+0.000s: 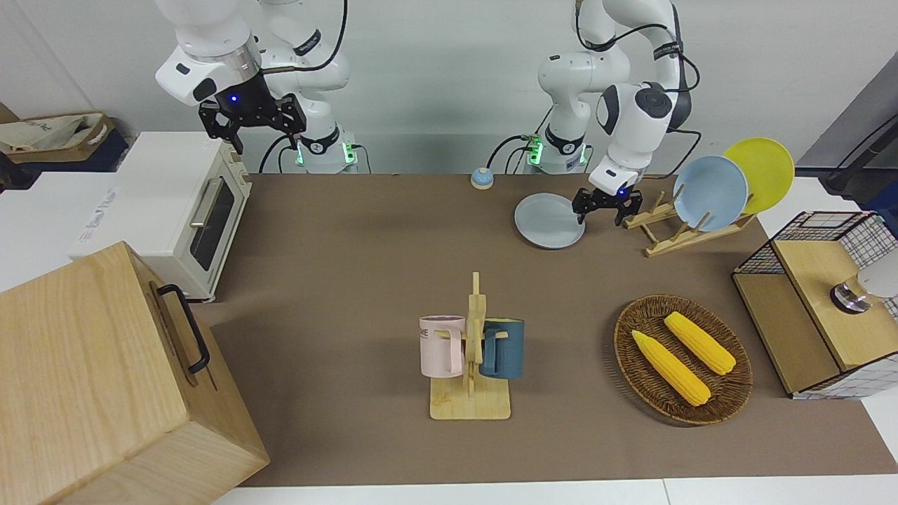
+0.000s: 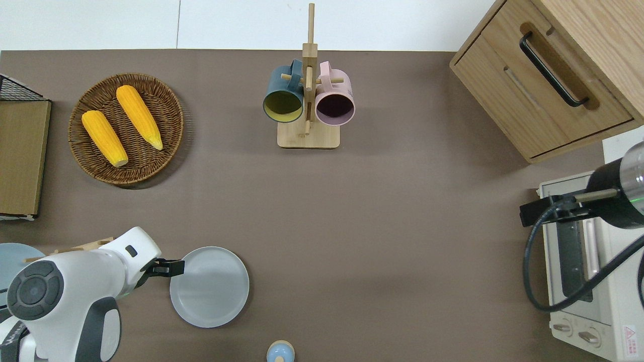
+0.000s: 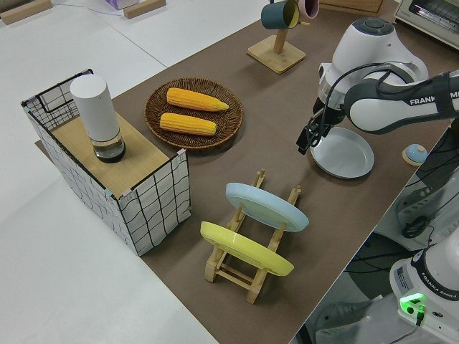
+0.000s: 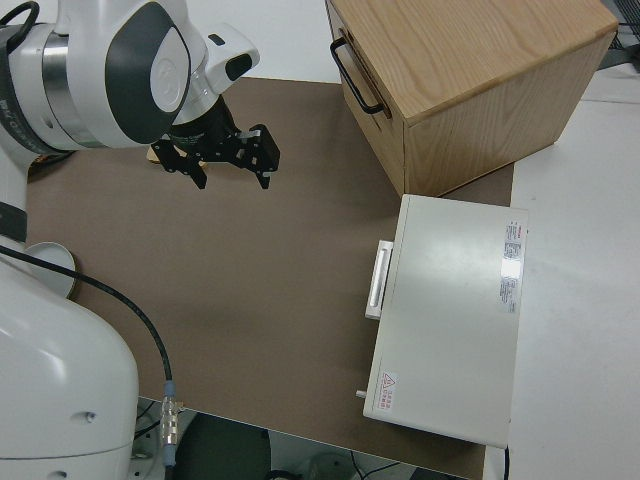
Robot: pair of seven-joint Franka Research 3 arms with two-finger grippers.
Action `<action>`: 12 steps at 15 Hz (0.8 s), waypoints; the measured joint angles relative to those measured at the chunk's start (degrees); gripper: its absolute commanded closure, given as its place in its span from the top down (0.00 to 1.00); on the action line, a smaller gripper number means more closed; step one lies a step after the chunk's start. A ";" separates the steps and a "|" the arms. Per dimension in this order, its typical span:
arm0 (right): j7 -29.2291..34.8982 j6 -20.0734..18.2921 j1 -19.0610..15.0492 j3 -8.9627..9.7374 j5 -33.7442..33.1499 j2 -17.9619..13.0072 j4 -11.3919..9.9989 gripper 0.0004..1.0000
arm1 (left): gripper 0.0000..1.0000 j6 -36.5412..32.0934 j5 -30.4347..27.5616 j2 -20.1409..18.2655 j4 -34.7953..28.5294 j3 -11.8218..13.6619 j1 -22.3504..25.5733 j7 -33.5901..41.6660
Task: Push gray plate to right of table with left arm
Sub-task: 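Lower the left gripper against the gray plate's side nearest it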
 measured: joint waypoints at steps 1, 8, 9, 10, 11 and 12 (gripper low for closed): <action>0.00 0.00 0.00 0.00 0.00 0.00 0.00 0.98 | 1.00 0.20 -0.01 0.17 -0.47 0.00 -0.01 0.00; 0.00 0.00 0.00 0.00 0.00 0.00 0.00 0.98 | 1.00 7.12 -0.02 3.45 -3.51 -0.03 -0.54 0.00; 0.00 0.00 0.00 0.00 0.00 0.00 0.00 0.98 | 1.00 8.31 -0.03 4.11 -3.94 -0.03 -0.61 0.00; 0.00 0.00 0.00 0.00 0.00 0.00 0.00 0.98 | 1.00 9.47 -0.04 4.84 -4.40 -0.03 -0.67 0.00; 0.00 0.00 0.00 0.00 0.00 0.00 0.00 0.98 | 0.99 10.43 -0.05 5.56 -4.76 -0.03 -0.70 0.00; 0.00 0.00 0.00 0.00 0.00 0.00 0.00 0.98 | 0.99 11.09 -0.05 6.22 -4.96 -0.03 -0.70 0.00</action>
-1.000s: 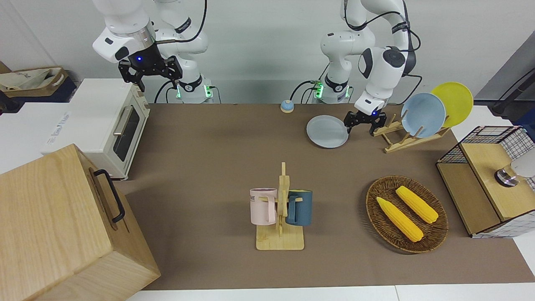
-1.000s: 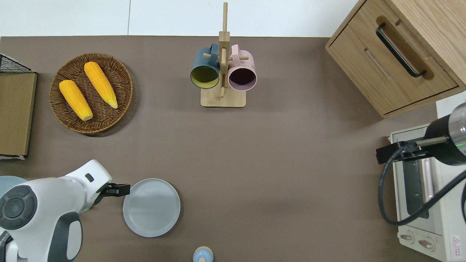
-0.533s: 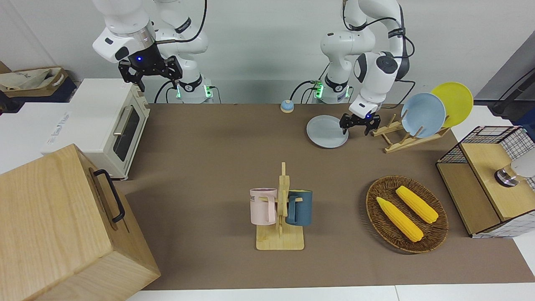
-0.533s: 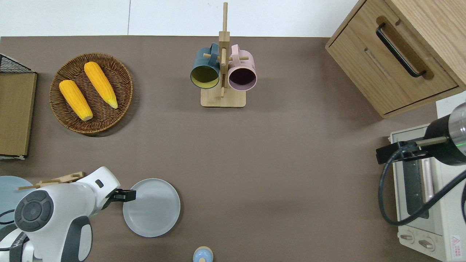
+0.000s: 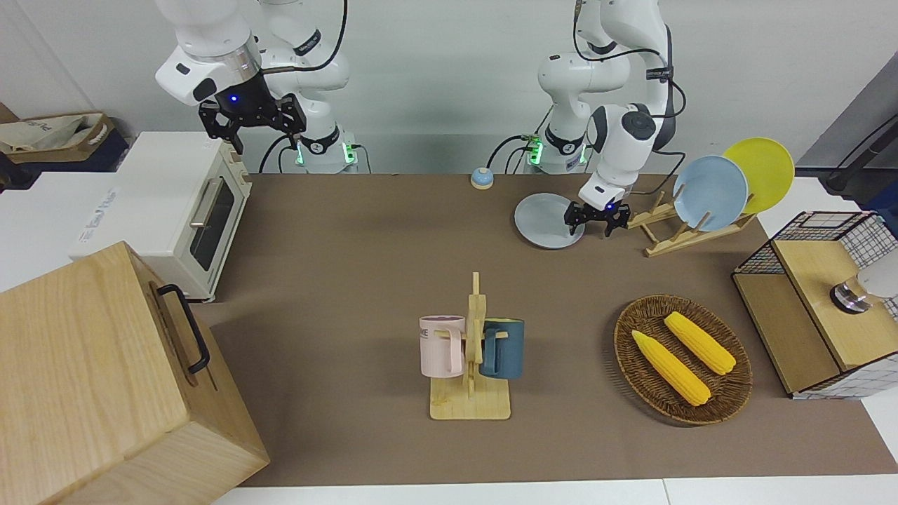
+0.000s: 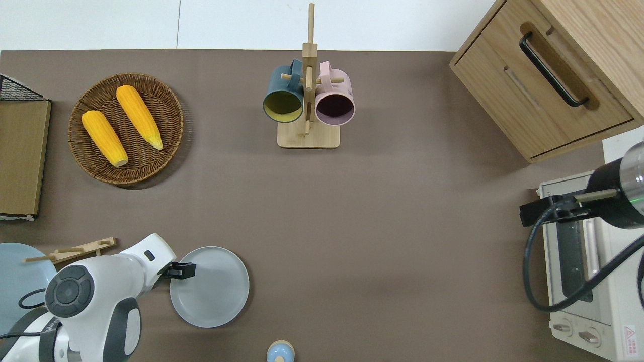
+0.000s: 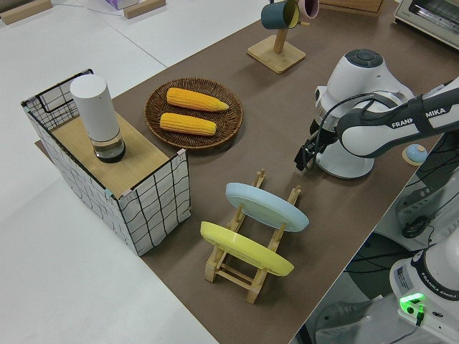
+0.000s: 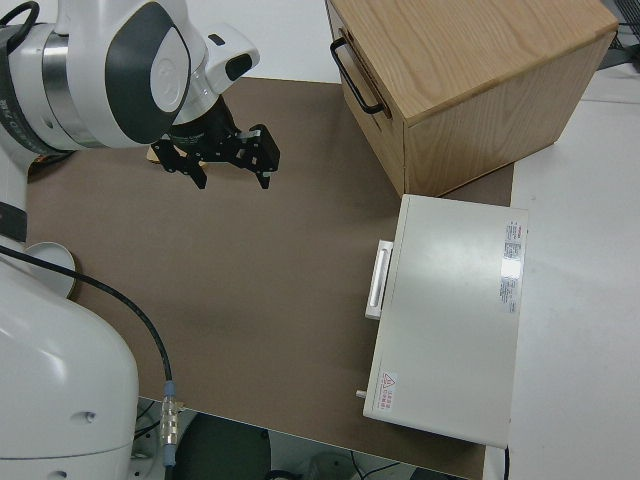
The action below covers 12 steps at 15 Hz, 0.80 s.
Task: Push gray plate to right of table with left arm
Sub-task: 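Lower the left gripper against the gray plate's side nearest it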
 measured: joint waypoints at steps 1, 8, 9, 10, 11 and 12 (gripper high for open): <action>0.00 0.00 0.00 0.00 0.00 0.00 0.00 0.98 | 0.90 0.29 0.00 0.53 -0.06 0.00 0.00 0.00; 0.00 0.00 0.00 0.00 0.00 0.00 0.00 0.98 | 0.00 0.56 -0.02 0.25 0.00 0.24 0.00 0.00; 0.00 0.00 0.00 0.00 0.00 0.00 0.00 0.98 | 0.00 0.56 -0.08 0.09 0.00 0.20 -0.02 0.00; 0.00 0.00 0.00 0.00 0.00 0.00 0.00 0.98 | 0.00 0.56 -0.23 -0.01 0.00 0.14 -0.09 0.00; 0.00 0.00 0.00 0.00 0.00 0.00 0.00 0.98 | 0.00 0.56 -0.38 0.00 0.00 0.06 -0.22 0.00; 0.00 0.00 0.00 0.00 0.00 0.00 0.00 0.98 | 0.00 0.33 -0.47 -0.27 0.06 0.04 -0.30 0.01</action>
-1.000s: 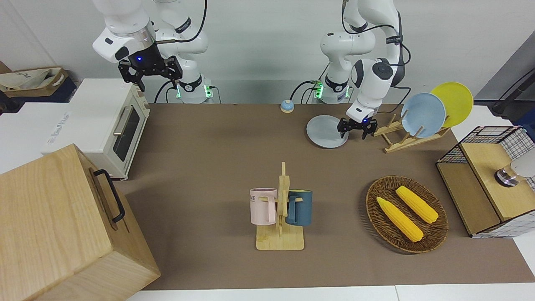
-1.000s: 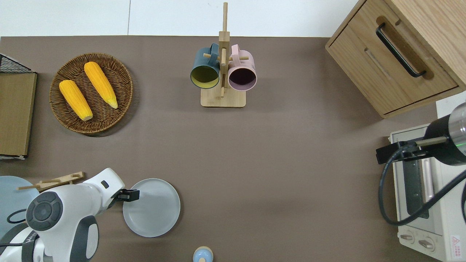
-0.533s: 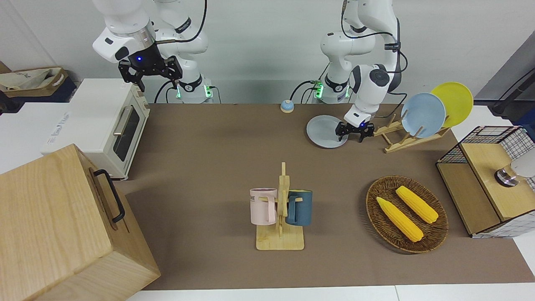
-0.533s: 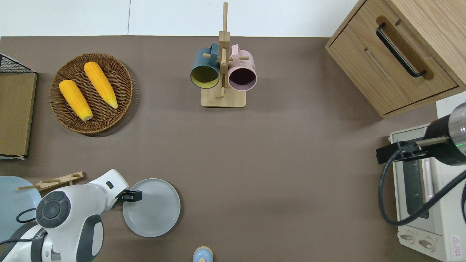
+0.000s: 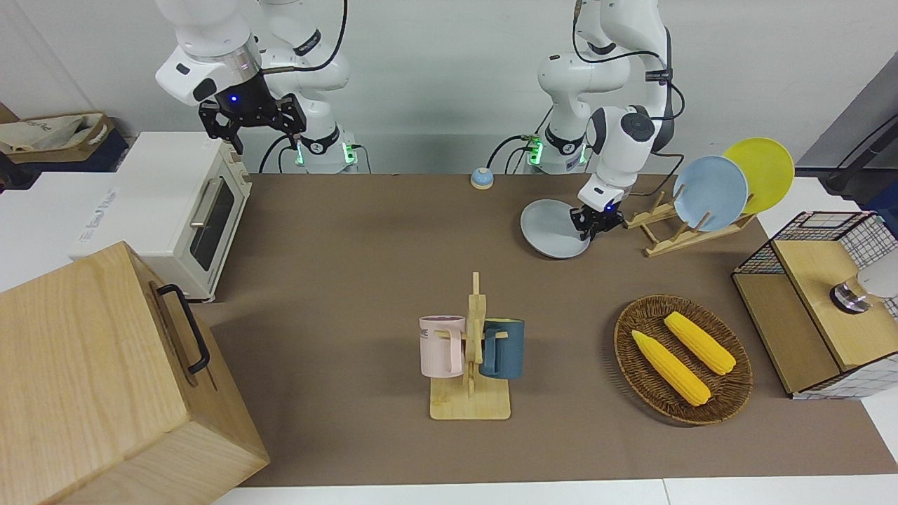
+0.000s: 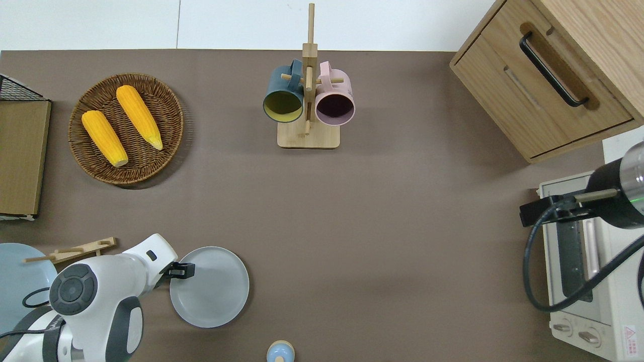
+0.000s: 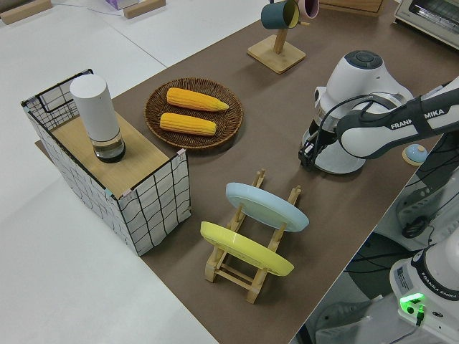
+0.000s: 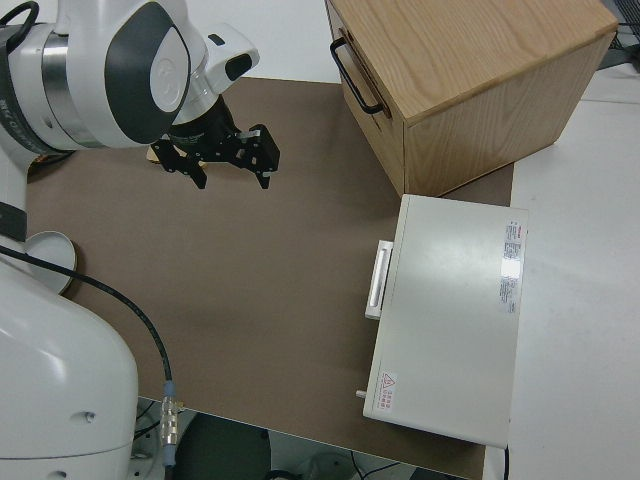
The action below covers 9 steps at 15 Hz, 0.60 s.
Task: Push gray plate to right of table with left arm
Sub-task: 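Lower the left gripper against the gray plate's side nearest it, then push the gray plate with the left gripper away from the basket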
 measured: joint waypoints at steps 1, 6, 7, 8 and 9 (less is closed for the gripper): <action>0.00 0.00 0.00 0.00 0.00 0.00 0.00 0.98 | 0.00 -0.17 -0.05 -0.41 -0.09 -0.02 -0.09 0.00; 0.00 0.00 0.00 0.00 0.00 0.00 0.00 0.98 | 0.00 -0.16 -0.38 -0.41 -0.11 0.00 -0.12 0.00; 0.00 0.00 0.00 0.00 0.00 0.00 0.00 0.98 | 0.00 -0.28 -0.58 -0.58 -0.10 0.00 -0.19 0.00; 0.00 0.00 0.00 0.00 0.00 0.00 0.00 0.98 | 0.00 -0.30 -0.73 -0.59 -0.10 0.01 -0.19 0.00; 0.00 0.00 0.00 0.00 0.00 0.00 0.00 0.98 | 0.00 -0.30 -1.21 -0.58 -0.10 0.09 -0.16 0.00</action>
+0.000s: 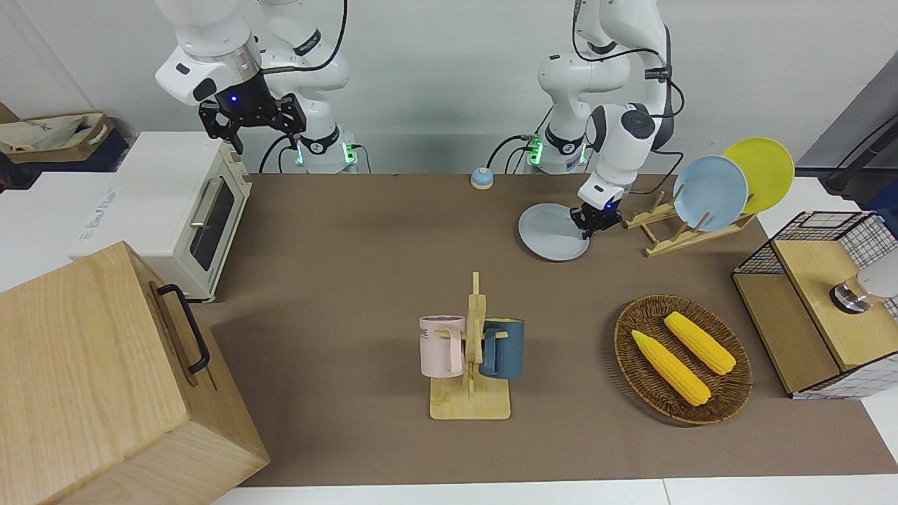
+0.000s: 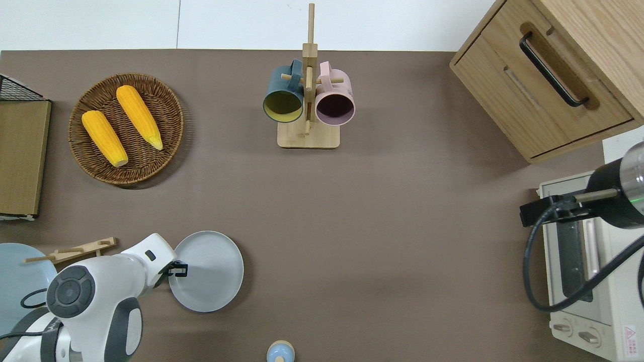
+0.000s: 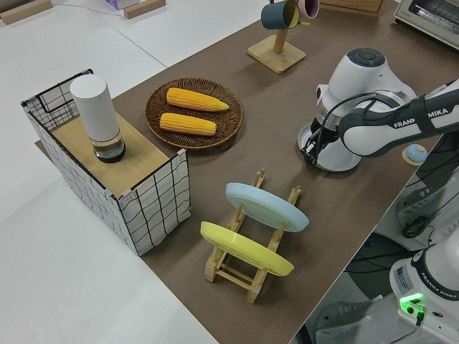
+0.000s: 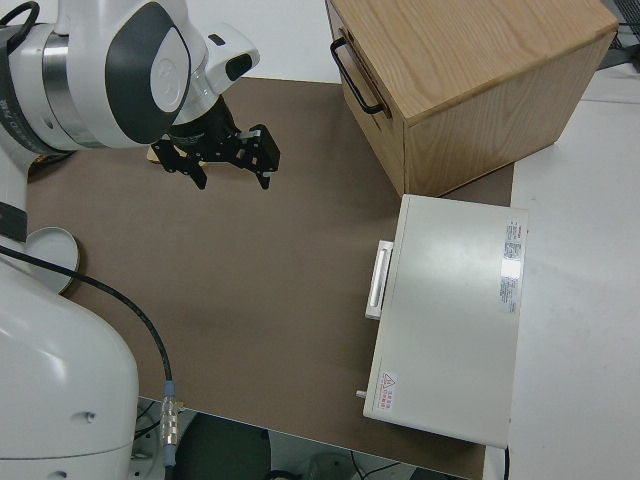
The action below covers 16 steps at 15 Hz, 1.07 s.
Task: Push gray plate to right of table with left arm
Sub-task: 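Push the gray plate with the left gripper away from the basket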
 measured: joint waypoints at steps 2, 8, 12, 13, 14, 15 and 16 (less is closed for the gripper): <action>0.00 0.00 0.00 0.00 0.00 0.00 0.00 0.98 | 0.00 -0.04 -0.92 0.02 0.01 0.13 0.01 0.02; 0.00 0.00 0.00 0.00 0.00 0.00 0.00 0.98 | 0.00 -0.01 -1.89 1.21 1.40 0.06 -2.99 -5.37; 0.00 0.00 0.00 0.00 0.00 0.00 0.00 0.98 | 0.00 0.05 -1.92 3.11 3.33 0.00 -6.38 -9.89; 0.00 0.00 0.00 0.00 0.00 0.00 0.00 0.98 | 0.00 0.05 -1.92 3.44 3.71 0.01 -7.03 -10.73; 0.00 0.00 0.00 0.00 0.00 0.00 0.00 0.98 | 0.00 0.05 -1.92 3.72 3.99 0.02 -7.68 -11.50; 0.00 0.00 0.00 0.00 0.00 0.00 0.00 0.98 | 0.00 0.07 -1.92 4.05 4.36 0.01 -8.59 -12.52; 0.00 0.00 0.00 0.00 0.00 0.00 0.00 0.98 | 0.00 0.08 -1.92 4.34 4.69 0.04 -9.49 -13.41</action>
